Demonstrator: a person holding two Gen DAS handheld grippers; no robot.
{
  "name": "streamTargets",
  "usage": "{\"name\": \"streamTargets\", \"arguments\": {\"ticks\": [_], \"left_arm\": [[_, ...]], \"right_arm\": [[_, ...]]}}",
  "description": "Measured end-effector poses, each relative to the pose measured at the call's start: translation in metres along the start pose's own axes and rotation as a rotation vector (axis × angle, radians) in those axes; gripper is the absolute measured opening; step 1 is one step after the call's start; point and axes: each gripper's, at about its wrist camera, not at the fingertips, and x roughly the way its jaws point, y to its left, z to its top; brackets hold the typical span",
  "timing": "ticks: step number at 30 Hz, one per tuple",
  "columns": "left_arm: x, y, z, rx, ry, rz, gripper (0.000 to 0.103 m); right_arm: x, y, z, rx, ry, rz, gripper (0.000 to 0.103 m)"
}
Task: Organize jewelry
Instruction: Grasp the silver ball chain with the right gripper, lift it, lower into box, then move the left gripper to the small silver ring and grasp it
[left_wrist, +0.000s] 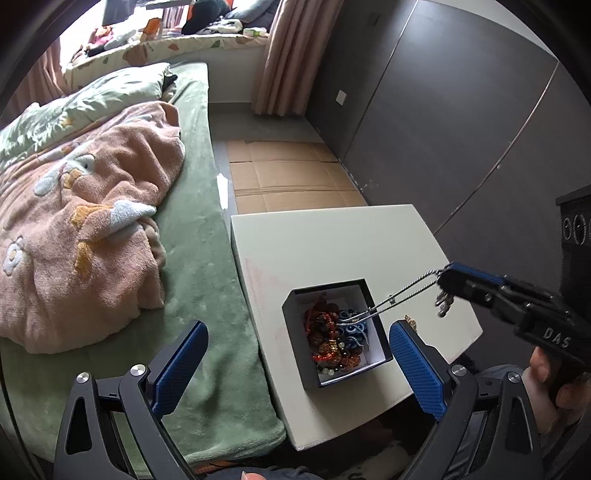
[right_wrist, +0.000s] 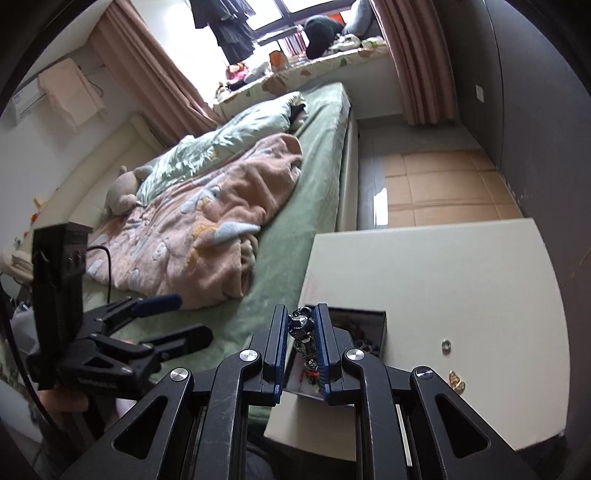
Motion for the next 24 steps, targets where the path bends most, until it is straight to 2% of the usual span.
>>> {"name": "streamTargets", "arguments": {"ticks": [2,3,5,6,7,11,18,24], "left_arm": [[0.003,-0.002,0.001,0.008,0.004,0.01,0.099],[0.005,-0.003,0.002,0.01,0.007,0.01,0.099],[0.008,-0.007,0.003,0.018,0.011,0.008,0.099],[0.009,-0.01,0.004,0.024,0.012,0.01,0.099],[0.011,-0.013,0.005,0.031,0.014,0.013,0.099],[0.024,-0.029,0.009,0.057,0.042,0.01,0.099],[0.051,-0.071,0.012,0.156,0.094,0.003,0.099],[0.077,-0.107,0.017,0.213,0.134,-0.014,0.099]], "right_arm": [[0.01,-0.013,-0.007,0.029,0.045,-0.009,0.016],[0.011,-0.019,-0.01,0.048,0.056,-0.001,0.019],[0.008,-0.031,-0.013,0.081,0.047,0.017,0.038],[0.005,-0.037,-0.016,0.091,0.036,0.018,0.055],[0.002,-0.041,-0.018,0.096,0.023,0.017,0.065],[-0.006,-0.069,-0.031,0.146,-0.007,0.041,0.065],[-0.025,-0.125,-0.052,0.257,-0.05,0.021,0.065],[-0.032,-0.166,-0.073,0.342,-0.051,-0.003,0.065]]}}
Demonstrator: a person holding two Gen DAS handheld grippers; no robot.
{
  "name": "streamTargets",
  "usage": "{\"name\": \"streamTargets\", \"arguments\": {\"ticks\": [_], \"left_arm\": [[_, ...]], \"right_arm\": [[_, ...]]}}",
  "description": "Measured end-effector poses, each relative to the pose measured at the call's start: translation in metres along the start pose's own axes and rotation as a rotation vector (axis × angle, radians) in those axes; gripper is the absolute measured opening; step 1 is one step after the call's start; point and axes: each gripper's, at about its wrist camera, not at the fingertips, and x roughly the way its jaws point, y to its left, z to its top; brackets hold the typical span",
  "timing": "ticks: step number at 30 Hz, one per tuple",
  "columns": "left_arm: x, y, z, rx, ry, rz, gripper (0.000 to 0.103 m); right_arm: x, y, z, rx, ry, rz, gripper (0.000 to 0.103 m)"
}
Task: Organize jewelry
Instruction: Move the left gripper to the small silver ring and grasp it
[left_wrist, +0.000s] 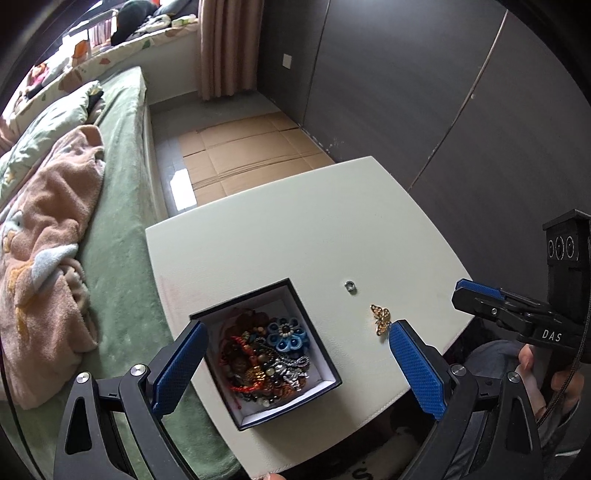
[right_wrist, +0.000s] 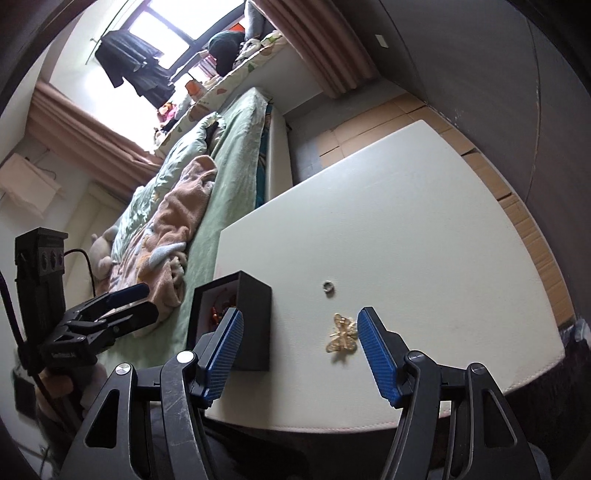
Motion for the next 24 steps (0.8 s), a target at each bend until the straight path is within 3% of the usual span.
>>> {"name": "streamTargets", "arguments": {"ticks": [4,11,24], "left_arm": [[0.017,-0.021,0.011,0.042,0.019,-0.014,0.093],[0.055,-0.055,0.024,0.104,0.084,-0.02,0.063],[0.131,-0.077,0.033,0.131,0.225,0.039,0.03]], "right_arm": [[-0.004,-0.023,-0.003,0.047,-0.01,-0.032,0.065],[-0.008,-0.053,0.001,0.13,-0.029,-0.093,0.065],[-0.014,-0.087,0.006,0.231,-0.062,-0.159,0.065]]}}
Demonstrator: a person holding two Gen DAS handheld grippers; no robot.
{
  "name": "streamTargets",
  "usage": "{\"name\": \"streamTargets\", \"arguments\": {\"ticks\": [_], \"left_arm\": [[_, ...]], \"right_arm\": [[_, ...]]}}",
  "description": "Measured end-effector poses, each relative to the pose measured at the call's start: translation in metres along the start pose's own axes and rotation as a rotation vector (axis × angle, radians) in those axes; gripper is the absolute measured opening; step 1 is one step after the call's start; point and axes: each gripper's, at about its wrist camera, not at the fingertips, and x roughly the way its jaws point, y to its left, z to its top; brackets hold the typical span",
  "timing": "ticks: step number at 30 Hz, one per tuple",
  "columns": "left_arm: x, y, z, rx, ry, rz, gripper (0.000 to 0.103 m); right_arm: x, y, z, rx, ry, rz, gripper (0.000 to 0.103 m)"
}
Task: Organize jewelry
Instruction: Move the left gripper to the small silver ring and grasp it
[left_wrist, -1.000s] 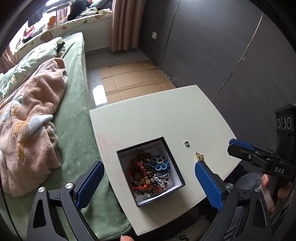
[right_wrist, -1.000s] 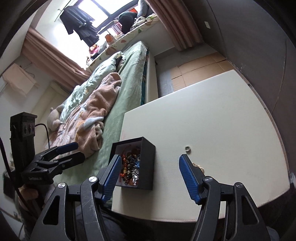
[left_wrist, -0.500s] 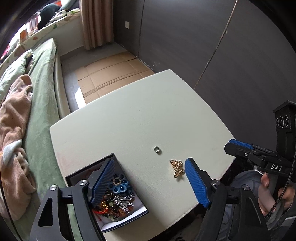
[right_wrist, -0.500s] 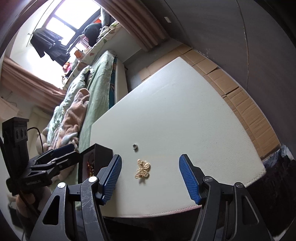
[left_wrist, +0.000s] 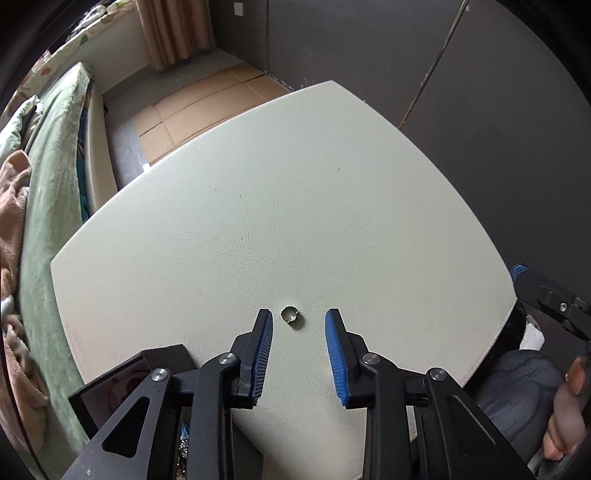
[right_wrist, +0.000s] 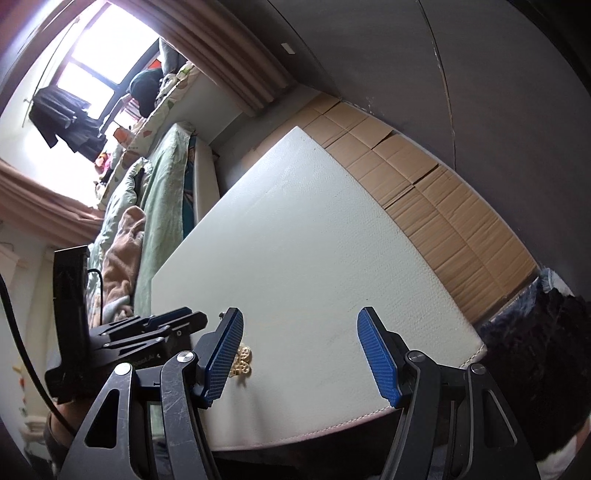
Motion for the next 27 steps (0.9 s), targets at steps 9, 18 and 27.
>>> {"name": "streamTargets", "arguments": {"ticks": [9,18,27], "left_arm": [[0.029,-0.006,0.007,0.037,0.048,0.054,0.029],[0.03,-0.003,0.0,0.034,0.037,0.044,0.013],[-0.008,0.019,-0.005,-0.007,-0.033,0.012,0.013]], "right_arm": [[0.004,-0.001,0.0,0.004,0.009,0.009,0.065],[0.011,0.005,0.0,-0.034,0.024,-0.002,0.065],[0.026,0.027,-0.007,-0.122,0.068,-0.012,0.065]]}}
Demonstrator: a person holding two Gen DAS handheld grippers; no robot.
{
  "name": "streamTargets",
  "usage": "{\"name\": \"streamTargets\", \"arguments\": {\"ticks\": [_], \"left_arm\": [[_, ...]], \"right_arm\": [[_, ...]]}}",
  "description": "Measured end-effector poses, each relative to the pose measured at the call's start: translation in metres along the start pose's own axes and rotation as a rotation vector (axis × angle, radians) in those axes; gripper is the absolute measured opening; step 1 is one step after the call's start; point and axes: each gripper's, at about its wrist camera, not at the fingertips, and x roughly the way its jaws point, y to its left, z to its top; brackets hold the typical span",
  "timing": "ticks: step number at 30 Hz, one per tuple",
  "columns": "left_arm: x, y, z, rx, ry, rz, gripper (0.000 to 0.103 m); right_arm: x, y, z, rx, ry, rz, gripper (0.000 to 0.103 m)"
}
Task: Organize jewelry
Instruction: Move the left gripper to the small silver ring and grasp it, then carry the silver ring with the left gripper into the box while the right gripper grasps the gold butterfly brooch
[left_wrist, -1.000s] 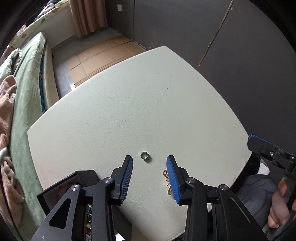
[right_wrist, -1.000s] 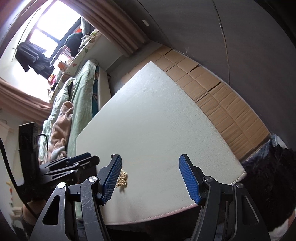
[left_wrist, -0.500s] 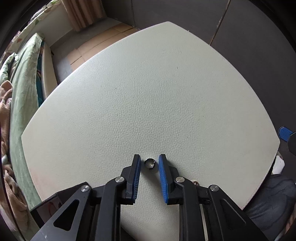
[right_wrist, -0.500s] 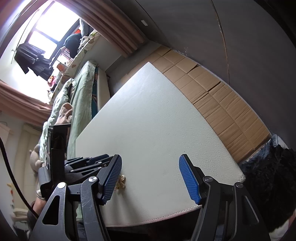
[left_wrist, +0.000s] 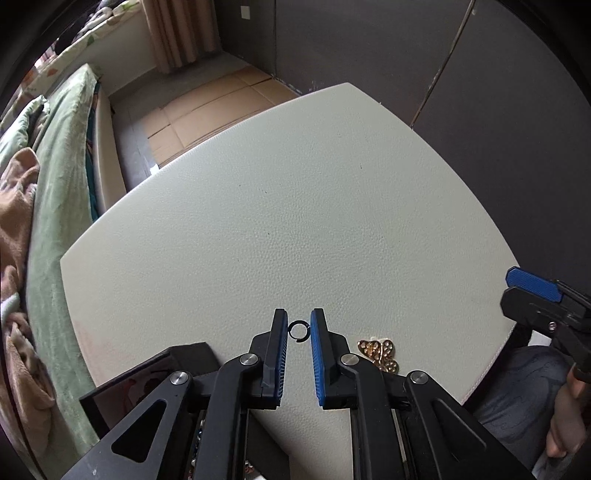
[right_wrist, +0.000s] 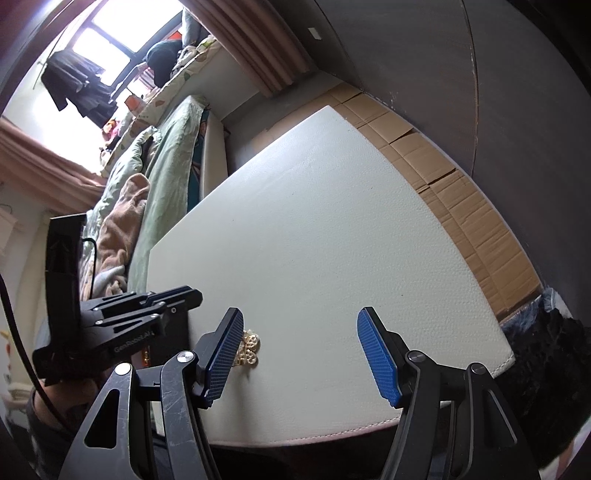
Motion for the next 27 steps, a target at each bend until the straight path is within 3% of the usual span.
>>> {"name": "streamTargets", "arguments": {"ticks": [6,10,27], "left_arm": [[-0.025,0.018,-0.01,-0.034,-0.047,-0.031,0.013],[-0.041,0.03,-0.017,-0.055,-0.078,-0.043,0.013],[-0.089,0.061,-0.056,-0.106,-0.161,-0.059,0.013]], "right_arm": [[0.017,0.02,-0.005,-0.056,0.052,0.013,0.063],[0.032,0.035,-0.011,-0.099,0.099,0.01,0.051],[0.068,0.073,-0.027,-0.193,0.17,-0.084,0.049]]}}
